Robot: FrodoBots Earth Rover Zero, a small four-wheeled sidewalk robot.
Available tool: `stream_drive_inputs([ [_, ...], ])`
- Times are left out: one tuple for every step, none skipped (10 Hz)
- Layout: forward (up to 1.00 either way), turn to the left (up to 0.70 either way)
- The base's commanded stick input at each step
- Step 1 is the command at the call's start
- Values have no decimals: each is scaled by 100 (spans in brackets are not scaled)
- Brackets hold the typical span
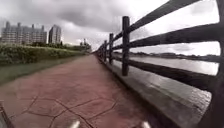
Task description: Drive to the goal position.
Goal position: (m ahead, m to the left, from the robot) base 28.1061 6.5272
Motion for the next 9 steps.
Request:
stream_drive_inputs([
  [50, 0],
  [43, 0],
  [-8, 0],
  [-35, 0],
  [-50, 0],
  [-50, 0],
  [-50, 0],
  [-50, 0],
  [-50, 0],
])
